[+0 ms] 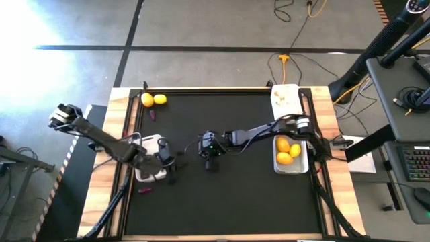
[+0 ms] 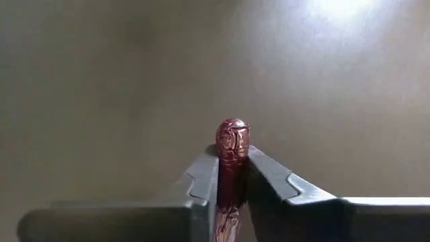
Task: Sort produce into baskets
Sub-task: Put the eggplant into the bottom white bin
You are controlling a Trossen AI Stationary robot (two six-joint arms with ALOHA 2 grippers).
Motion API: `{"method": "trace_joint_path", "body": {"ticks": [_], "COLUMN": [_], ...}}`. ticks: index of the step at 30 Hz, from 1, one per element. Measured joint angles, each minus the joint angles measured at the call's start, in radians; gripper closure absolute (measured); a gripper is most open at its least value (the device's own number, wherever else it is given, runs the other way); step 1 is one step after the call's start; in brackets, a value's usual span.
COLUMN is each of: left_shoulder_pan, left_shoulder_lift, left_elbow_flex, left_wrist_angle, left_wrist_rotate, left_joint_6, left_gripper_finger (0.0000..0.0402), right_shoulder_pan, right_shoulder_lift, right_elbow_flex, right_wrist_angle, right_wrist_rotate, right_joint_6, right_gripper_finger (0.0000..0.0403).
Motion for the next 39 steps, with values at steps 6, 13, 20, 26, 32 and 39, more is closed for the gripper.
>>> {"method": "trace_joint_path", "body": {"ticks": [6,13,20,26,32,39], "left_shoulder_pan": [0.106,0.298,0.359,0.389,0.393,0.39], "left_shoulder_lift": [0.072,0.214,0.42,0.569,0.653,0.659], "left_elbow_flex": [0.0,0.001,0.008,0.054,0.09,0.088], "left_wrist_angle": [0.058,0.249,0.423,0.461,0.483,0.518], "left_wrist_rotate": [0.108,0.307,0.437,0.428,0.427,0.428], "left_joint_6": [0.042,0.233,0.344,0.395,0.388,0.387], "left_gripper_finger": [0.0152,0.0142,0.0142,0.0159,0.02,0.0326], "right_shoulder_pan": [0.007,0.036,0.148,0.212,0.225,0.225], "right_shoulder_lift": [-0.003,-0.138,-0.296,-0.34,-0.333,-0.335], "right_elbow_flex": [0.049,0.033,-0.057,-0.131,-0.137,-0.137], "right_wrist_angle": [-0.088,-0.26,-0.369,-0.305,-0.309,-0.309], "right_wrist_rotate": [0.0,0.041,0.242,0.318,0.316,0.317], "right_joint_6": [-0.031,-0.055,0.022,0.076,0.085,0.059], "right_gripper_finger": [0.0264,0.0177,0.0145,0.0149,0.0165,0.0175]}}
